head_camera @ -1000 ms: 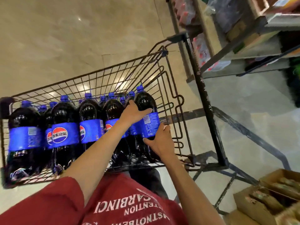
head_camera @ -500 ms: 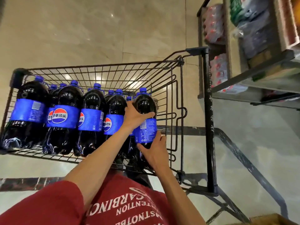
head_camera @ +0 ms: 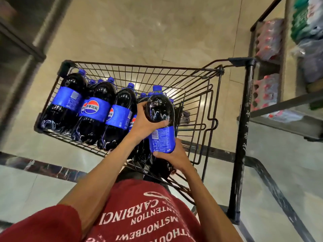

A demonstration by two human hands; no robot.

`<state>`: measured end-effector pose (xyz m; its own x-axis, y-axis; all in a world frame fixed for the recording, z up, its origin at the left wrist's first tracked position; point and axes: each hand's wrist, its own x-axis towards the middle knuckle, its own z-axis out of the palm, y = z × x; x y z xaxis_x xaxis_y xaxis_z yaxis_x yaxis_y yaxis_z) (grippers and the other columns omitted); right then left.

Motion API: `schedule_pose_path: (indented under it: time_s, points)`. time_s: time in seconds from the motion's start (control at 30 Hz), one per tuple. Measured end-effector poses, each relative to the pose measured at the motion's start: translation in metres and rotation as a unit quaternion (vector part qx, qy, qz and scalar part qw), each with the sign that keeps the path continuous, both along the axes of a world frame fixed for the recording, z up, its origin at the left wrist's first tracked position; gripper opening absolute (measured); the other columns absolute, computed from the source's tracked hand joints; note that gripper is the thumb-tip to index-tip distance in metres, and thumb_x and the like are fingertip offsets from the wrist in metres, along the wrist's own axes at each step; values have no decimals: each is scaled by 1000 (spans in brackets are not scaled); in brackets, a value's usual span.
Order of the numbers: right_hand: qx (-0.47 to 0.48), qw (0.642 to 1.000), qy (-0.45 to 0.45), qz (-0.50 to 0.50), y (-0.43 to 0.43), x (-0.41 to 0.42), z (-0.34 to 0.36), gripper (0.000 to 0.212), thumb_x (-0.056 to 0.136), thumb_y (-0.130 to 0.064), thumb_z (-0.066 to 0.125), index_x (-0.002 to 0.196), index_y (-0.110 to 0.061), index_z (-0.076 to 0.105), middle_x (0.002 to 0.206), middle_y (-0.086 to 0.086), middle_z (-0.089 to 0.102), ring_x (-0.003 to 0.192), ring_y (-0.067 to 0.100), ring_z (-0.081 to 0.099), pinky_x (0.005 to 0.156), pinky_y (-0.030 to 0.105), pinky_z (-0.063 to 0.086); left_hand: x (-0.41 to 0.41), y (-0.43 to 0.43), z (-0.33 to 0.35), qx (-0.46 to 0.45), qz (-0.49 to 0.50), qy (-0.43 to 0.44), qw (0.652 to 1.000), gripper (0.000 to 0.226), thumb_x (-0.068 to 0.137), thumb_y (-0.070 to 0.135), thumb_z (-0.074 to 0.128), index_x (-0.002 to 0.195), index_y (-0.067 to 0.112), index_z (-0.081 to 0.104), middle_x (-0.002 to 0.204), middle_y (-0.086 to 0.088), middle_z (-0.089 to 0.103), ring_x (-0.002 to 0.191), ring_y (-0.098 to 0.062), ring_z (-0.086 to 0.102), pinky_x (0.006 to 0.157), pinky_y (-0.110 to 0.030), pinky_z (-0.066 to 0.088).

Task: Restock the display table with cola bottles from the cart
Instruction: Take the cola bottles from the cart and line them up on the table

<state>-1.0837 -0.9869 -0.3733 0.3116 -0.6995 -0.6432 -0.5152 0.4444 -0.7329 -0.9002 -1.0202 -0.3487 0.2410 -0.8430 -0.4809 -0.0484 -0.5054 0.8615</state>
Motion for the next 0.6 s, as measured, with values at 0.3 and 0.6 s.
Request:
schedule_pose_path:
  time_s: [0.3,0.6]
  points:
    - [-45,998,-35,3,7,0,14,56,62,-28,94,109,-36,64,103,-6,75,92,15,73,88,50,59,-5,16,21,-26,36,-3,999,98,65,18,95,139,28,31,127,10,55,114,-3,59,96,-26,49]
    - [-100,993,-26,53,10,27,50,77,51,-42,94,115,-44,52,113,-14,68,97,4,69,88,42,59,22,47,67,-112,117,8,987,104,58,16,96,138,28,31,126,14,54,106,11,60,89,-11,48]
